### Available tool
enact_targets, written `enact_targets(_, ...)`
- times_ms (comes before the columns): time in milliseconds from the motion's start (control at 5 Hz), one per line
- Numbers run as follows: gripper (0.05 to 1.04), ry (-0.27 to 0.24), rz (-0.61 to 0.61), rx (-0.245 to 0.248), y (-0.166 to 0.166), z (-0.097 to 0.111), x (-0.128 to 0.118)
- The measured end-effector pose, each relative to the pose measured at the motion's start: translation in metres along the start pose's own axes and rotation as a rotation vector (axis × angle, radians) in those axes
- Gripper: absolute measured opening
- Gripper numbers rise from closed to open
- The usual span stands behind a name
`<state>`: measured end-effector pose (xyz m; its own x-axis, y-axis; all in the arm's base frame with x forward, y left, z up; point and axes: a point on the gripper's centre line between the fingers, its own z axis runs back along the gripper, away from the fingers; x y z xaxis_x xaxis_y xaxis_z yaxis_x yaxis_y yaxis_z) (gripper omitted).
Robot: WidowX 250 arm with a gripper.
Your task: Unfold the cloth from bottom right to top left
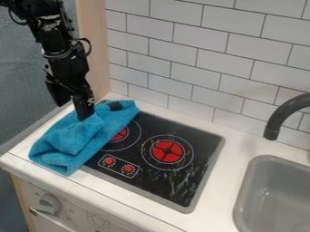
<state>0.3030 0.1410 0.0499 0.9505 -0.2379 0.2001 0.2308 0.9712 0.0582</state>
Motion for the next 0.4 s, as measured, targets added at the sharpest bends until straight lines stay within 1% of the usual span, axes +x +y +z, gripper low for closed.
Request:
enact_targets(200, 1.0, 0.022, 0.001, -0.019, -0.004, -0.007, -0.005)
enact_targets(400, 1.0, 0.055, -0.003, -0.033, -0.014, -0.015, -0.016)
